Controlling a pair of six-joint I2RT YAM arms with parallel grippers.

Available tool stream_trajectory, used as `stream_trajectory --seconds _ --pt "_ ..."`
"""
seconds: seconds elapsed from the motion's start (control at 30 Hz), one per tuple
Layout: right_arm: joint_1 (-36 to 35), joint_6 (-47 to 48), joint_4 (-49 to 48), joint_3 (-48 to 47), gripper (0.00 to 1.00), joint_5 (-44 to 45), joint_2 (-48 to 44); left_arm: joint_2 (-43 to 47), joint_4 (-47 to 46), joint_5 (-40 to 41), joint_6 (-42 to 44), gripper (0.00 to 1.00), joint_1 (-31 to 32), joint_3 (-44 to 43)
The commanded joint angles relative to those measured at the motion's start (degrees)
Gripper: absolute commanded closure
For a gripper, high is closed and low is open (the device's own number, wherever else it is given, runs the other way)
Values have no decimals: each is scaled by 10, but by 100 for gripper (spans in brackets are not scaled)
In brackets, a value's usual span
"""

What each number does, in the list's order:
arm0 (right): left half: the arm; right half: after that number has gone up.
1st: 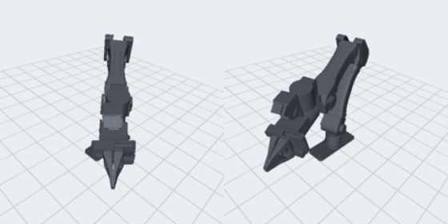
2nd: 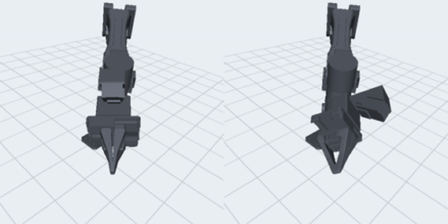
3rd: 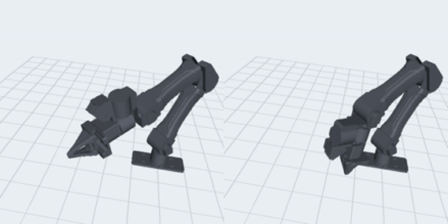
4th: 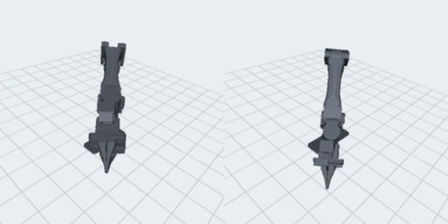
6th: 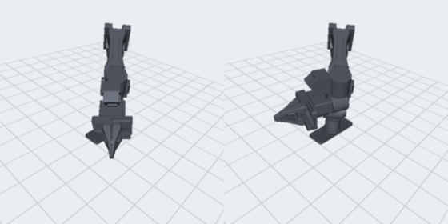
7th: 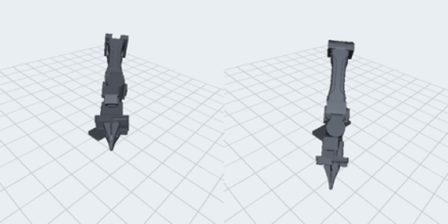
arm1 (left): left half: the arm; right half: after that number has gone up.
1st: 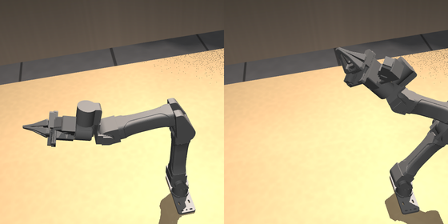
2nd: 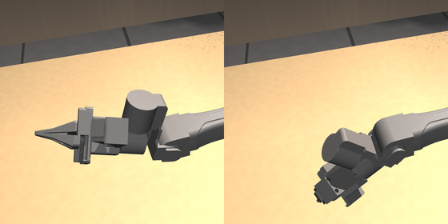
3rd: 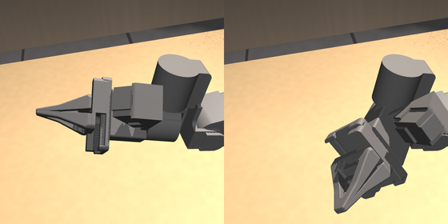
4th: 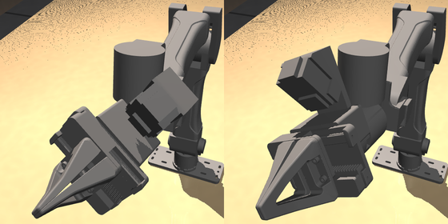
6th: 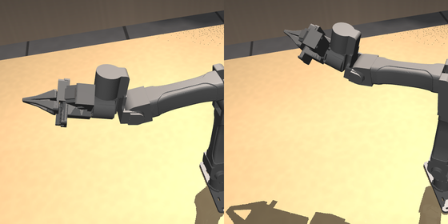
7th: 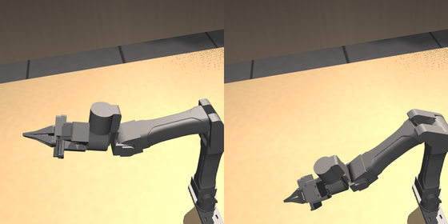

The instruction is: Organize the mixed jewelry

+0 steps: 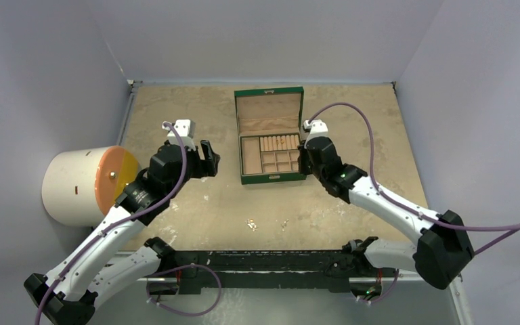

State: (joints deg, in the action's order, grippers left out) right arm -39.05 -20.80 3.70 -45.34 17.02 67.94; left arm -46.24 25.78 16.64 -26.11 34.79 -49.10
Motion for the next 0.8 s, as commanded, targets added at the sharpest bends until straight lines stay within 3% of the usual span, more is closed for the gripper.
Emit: stream_trajectory --seconds 0.0,0.4,0.77 --pt "43 44 -46 -32 100 5 40 8 -19 2 11 30 -5 -2" --pt "83 27 -101 -94 100 -13 173 13 -18 1 10 30 -5 0" --pt "86 4 -119 -107 100 -13 231 25 -15 4 10 30 -5 1"
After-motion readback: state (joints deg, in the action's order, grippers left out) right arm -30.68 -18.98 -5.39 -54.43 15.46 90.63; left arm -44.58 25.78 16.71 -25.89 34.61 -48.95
